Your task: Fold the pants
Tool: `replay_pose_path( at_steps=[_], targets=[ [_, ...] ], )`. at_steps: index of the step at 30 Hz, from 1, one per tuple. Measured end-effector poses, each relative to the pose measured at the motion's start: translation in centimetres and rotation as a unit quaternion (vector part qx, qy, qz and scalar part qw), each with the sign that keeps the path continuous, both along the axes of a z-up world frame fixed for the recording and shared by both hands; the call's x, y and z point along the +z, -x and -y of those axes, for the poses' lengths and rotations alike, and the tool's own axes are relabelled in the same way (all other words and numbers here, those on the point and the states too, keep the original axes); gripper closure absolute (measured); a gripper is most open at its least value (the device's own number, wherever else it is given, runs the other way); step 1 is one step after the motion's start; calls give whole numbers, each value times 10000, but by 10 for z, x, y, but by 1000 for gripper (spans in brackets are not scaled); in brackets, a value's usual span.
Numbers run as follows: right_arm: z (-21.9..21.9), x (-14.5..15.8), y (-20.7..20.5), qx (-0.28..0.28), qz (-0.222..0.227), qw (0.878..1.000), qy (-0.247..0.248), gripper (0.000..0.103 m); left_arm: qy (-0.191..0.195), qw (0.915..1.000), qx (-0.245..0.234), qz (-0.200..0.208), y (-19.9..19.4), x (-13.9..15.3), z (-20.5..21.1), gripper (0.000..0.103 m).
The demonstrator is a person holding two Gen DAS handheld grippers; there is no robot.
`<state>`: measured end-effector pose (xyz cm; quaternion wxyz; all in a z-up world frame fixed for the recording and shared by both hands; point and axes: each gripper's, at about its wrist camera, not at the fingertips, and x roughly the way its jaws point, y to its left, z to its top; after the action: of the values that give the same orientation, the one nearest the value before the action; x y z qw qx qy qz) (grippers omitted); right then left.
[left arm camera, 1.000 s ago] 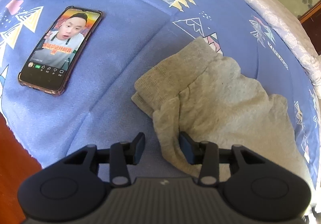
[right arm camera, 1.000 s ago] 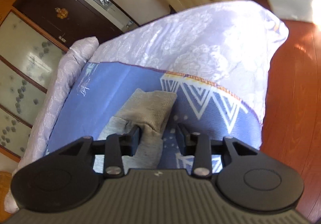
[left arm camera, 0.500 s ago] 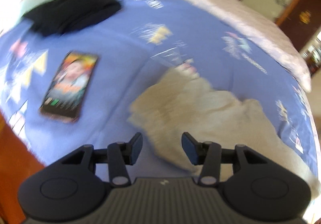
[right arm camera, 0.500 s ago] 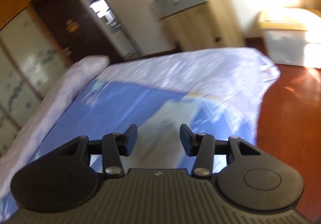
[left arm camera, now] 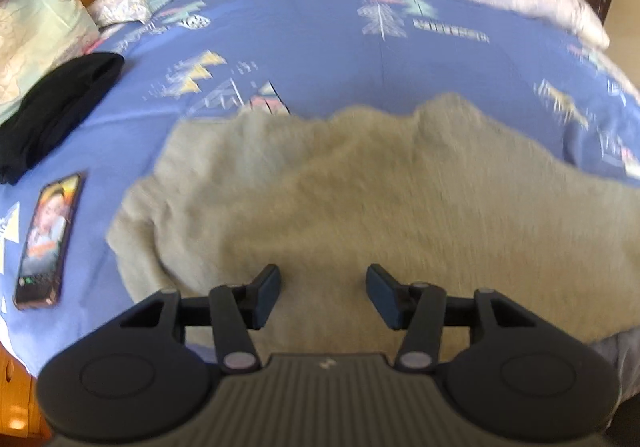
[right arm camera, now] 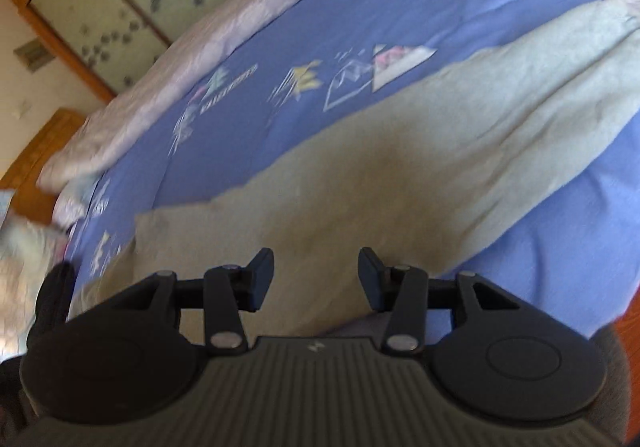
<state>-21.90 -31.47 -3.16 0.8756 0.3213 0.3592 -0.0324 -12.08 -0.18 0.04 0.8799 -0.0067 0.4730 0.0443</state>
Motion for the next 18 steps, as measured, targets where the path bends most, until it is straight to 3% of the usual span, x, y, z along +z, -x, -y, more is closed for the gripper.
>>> replay_pose_path(
  at_steps=[4, 18],
  targets=[
    [1, -16, -5, -27, -293, 9995, -132, 54, -329, 9994, -95, 21, 6, -12, 10, 50],
    [2, -19, 12, -122, -89, 9992, -382, 50, -370, 9993, -5, -33, 4, -17, 13, 42]
  ],
)
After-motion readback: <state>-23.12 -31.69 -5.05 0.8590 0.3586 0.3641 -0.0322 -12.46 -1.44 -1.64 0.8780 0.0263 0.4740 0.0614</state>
